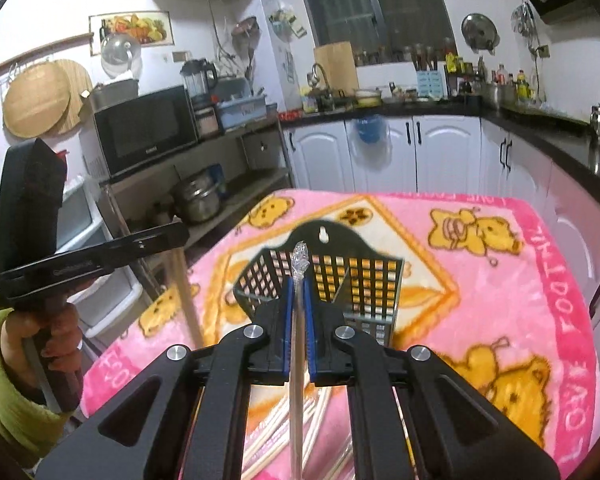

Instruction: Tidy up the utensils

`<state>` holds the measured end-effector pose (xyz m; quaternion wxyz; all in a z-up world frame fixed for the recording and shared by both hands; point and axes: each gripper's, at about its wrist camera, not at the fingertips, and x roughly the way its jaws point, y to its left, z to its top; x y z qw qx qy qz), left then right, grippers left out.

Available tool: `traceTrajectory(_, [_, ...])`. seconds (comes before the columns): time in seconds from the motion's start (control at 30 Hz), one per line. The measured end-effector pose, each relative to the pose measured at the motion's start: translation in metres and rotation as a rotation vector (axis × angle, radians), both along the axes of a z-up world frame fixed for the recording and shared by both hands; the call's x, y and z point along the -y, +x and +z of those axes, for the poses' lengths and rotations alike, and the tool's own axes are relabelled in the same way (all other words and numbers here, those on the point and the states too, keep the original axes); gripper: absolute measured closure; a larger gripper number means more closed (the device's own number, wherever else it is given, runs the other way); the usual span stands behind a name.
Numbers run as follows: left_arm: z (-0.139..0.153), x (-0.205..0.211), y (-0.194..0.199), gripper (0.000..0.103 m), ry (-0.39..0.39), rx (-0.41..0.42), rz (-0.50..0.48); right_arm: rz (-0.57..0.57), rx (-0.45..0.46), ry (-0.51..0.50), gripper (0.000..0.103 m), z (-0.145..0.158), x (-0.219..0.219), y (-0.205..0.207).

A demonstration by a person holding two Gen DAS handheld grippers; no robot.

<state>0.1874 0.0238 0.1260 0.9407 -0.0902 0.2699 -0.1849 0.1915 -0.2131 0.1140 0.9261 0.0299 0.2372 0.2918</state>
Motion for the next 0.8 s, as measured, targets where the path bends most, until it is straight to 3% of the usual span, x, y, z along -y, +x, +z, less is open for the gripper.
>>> traceTrajectory(0.8, [0.082,-0.004,0.033,0.101,-0.022,0.187,0.063,-0.115,0.222,0.135,0.097,0.085,0.027,0.041])
